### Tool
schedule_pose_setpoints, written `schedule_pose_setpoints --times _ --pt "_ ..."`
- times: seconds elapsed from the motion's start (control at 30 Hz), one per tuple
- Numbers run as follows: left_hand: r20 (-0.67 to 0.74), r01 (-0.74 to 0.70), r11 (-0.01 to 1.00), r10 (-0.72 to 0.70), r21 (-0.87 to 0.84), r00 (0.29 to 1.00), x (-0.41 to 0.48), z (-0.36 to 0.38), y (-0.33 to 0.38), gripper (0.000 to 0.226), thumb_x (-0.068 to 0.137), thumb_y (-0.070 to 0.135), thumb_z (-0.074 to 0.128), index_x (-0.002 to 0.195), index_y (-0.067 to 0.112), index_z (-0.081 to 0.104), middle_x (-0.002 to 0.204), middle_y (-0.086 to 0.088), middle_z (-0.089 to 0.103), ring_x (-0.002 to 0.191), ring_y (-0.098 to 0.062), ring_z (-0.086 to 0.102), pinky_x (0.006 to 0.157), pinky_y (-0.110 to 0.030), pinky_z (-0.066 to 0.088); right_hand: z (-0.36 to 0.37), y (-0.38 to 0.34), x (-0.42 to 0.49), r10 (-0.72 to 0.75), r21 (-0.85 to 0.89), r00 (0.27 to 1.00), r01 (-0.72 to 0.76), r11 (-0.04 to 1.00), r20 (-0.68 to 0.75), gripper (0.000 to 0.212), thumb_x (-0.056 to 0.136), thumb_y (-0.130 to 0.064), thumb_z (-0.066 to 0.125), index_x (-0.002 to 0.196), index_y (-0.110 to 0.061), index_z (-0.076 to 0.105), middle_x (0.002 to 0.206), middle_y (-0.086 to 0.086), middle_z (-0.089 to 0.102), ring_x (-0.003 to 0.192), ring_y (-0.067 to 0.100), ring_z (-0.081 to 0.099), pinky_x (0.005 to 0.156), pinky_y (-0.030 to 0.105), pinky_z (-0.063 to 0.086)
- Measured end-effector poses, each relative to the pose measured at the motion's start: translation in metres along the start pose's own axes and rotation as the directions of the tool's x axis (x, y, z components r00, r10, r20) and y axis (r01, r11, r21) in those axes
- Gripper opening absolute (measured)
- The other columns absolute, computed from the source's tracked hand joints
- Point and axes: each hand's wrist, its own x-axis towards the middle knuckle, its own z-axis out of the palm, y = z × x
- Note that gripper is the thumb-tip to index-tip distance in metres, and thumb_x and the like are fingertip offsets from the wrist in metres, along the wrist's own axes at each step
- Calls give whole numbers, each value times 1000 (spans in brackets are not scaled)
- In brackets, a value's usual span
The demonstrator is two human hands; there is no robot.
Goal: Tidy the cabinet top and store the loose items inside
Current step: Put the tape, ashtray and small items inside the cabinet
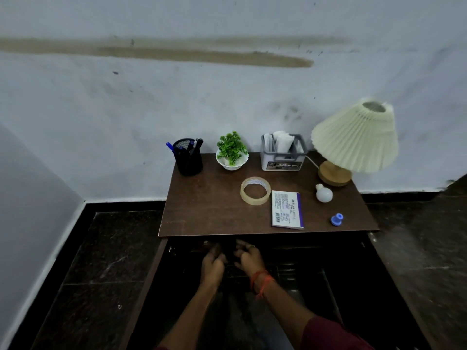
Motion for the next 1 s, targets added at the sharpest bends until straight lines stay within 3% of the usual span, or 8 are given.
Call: schedule_pose_setpoints --times 0.03,0.13,0.27,0.47,0.57,0.83,0.9,1.0 --pt "24 -17 1000 17 19 1000 -7 3 2 44 87 -10 46 126 9 57 122 -9 61 111 -25 58 98 -33 49 -6 -1 -8 -10 0 1000 10 1000 -4 38 87 5 48 114 -18 60 95 1 61 76 12 56 68 29 48" --pt "43 -35 999 34 23 998 -32 9 14 41 88 -13 48 125 1 56 121 -8 60 107 -20 57 73 -7 50 -25 -6 -31 -38 -32 999 37 999 -17 28 86 -1 52 97 -24 65 97 4 68 85 17 62 72 31 51" --pt "46 -36 999 35 19 998 -45 16 27 28 90 -7 50 114 -1 63 103 -14 70 89 -20 68 78 -29 55 -44 -23 -52 -79 -92 996 74 993 -45 17 83 -12 60 85 -26 68 93 4 73 89 16 67 71 31 54" --pt "72 -128 992 128 -1 989 -48 28 60 27 93 -4 46 114 -2 63 101 -14 69 90 -24 67 82 -33 55 -57 -58 -62 -158 -4 984 158 987 -77 15 85 -10 58 92 -18 68 92 6 72 85 17 67 75 34 55" --pt "94 -149 989 149 -9 984 -33 35 71 30 94 -3 45 119 0 61 111 -15 67 95 -22 66 86 -32 54 -62 -79 -56 -192 78 980 195 978 -53 15 88 -9 56 97 -18 65 93 2 68 90 17 65 76 32 54" --pt "92 -159 987 156 30 983 28 61 101 37 93 -5 45 128 0 56 94 -3 63 74 -6 55 64 -14 48 -64 -118 -11 -210 149 974 220 964 -84 15 91 -12 54 99 -23 59 82 -2 61 78 8 57 66 27 50" --pt "95 -176 983 170 58 981 48 65 109 42 91 -2 47 131 5 55 110 -5 65 83 -10 59 77 -21 51 -61 -121 3 -196 150 974 211 966 -112 12 91 -14 54 92 -26 59 79 -1 60 77 8 57 68 31 52" --pt "84 -197 974 189 108 978 75 71 117 47 86 2 52 132 10 56 130 -11 62 119 -24 58 108 -40 43 -55 -122 20 -195 116 965 217 969 -177 23 88 -22 56 111 -25 61 87 5 63 76 13 60 71 35 57"
